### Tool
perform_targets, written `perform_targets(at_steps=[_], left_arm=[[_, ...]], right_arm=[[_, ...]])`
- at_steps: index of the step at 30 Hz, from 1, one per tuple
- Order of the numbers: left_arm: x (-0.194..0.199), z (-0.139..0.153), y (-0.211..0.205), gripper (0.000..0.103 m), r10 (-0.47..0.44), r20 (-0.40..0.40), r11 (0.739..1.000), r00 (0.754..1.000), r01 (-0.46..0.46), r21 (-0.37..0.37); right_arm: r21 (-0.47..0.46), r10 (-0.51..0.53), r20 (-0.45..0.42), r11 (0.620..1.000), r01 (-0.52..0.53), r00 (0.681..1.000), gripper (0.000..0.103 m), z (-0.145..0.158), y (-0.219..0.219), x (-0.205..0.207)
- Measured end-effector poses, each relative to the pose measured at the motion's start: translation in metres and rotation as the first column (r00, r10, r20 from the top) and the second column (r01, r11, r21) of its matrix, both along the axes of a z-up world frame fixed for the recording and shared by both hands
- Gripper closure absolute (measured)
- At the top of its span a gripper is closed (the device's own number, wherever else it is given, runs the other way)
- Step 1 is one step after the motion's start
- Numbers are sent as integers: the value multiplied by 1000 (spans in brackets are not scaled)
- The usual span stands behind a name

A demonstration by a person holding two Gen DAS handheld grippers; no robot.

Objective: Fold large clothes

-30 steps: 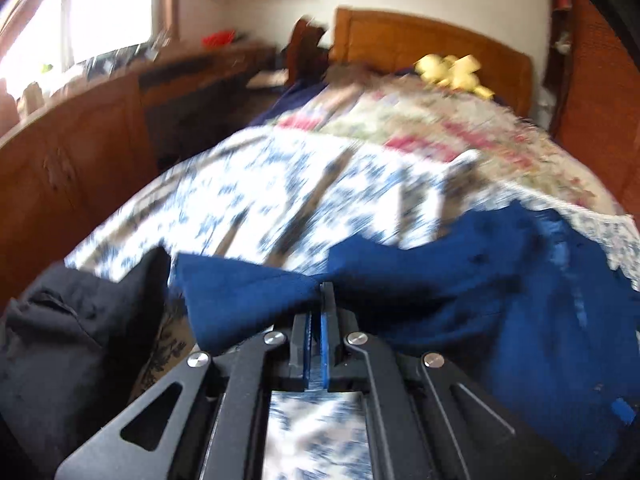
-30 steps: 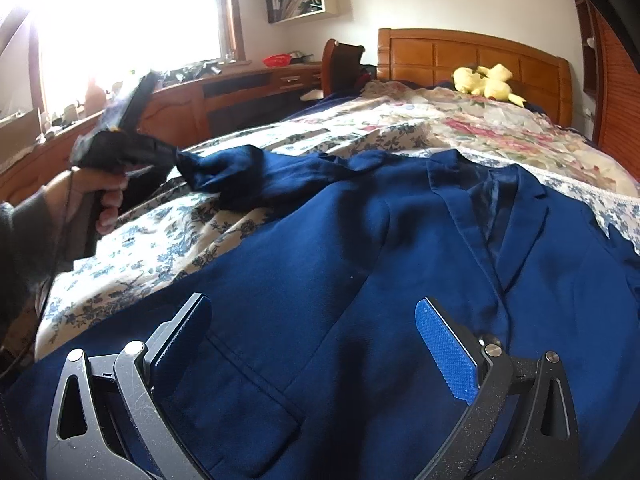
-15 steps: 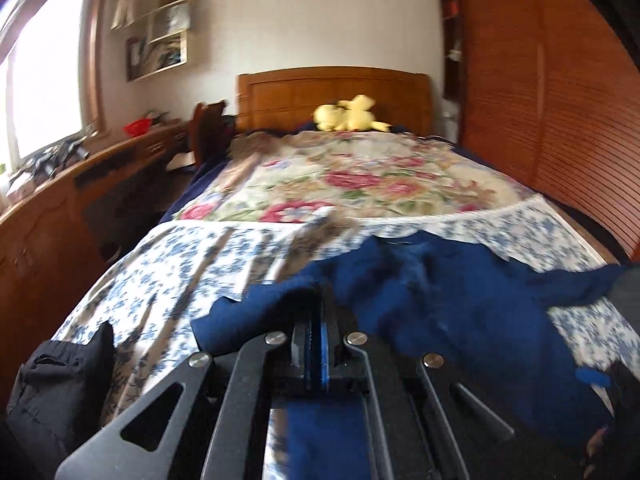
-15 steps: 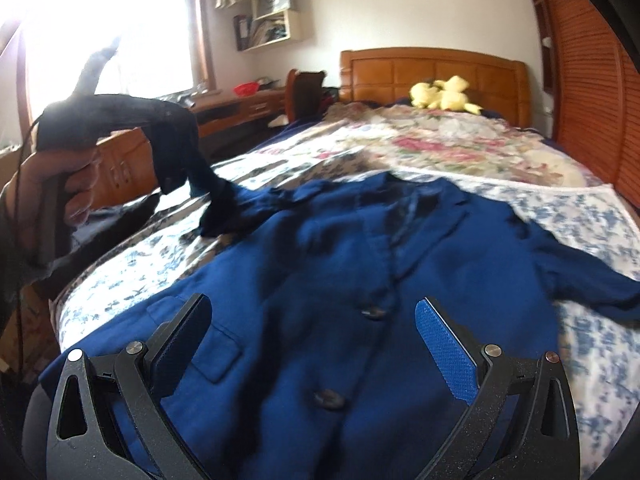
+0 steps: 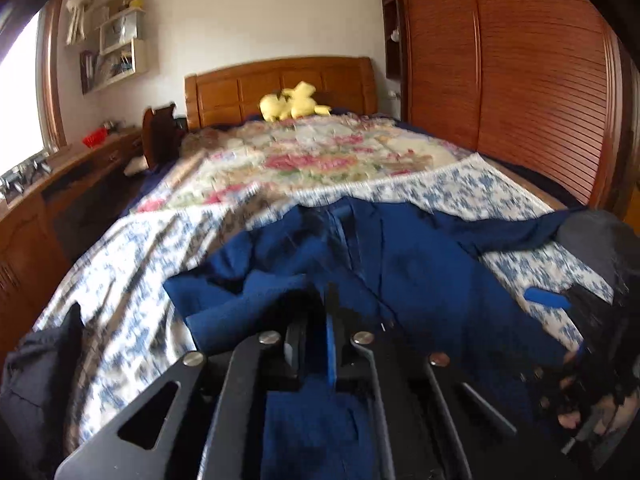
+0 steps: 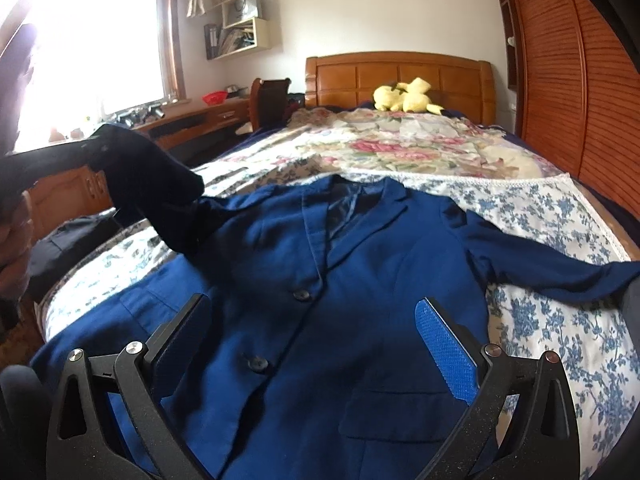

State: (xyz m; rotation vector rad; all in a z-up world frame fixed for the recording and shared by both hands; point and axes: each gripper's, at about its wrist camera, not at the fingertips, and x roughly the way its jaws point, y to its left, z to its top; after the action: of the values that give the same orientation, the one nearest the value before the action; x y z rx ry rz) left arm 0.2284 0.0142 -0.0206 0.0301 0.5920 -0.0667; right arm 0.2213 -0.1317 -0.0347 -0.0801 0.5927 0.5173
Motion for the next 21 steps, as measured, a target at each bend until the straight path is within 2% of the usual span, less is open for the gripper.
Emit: perform_targets(at_steps=[1, 2, 4, 9, 12, 17, 21], left_arm=[[-2, -4, 2, 91, -4, -11, 1000, 1000, 4, -11], [-8, -12, 5, 82, -12, -31, 1000, 999, 11, -28], [-18, -23, 8, 73, -32, -54, 999, 998, 29, -45], [-42, -44, 13, 67, -36, -59, 999, 998, 34, -32], [-61, -49, 26, 65, -37, -53, 998, 998, 34, -53], [-87, -45, 58, 65, 20, -15, 995, 1000, -21, -93], [-102, -42, 78, 65, 74, 22, 995, 997, -72, -73]], right_arm=[[-7, -1, -9, 1000, 0, 1000, 0, -4, 1, 1], [-14, 0, -18, 1000, 0, 1000, 0, -7, 1, 2], [-23, 2, -33, 1000, -3, 999, 0, -14, 4, 3], [-40, 22, -58, 999, -24, 998, 0, -26, 17, 4], [-48, 46, -67, 998, -50, 997, 0, -30, 30, 0], [-54, 99, -73, 993, -103, 992, 0, -34, 55, -7], [-73, 158, -83, 984, -164, 984, 2, -38, 85, -14]])
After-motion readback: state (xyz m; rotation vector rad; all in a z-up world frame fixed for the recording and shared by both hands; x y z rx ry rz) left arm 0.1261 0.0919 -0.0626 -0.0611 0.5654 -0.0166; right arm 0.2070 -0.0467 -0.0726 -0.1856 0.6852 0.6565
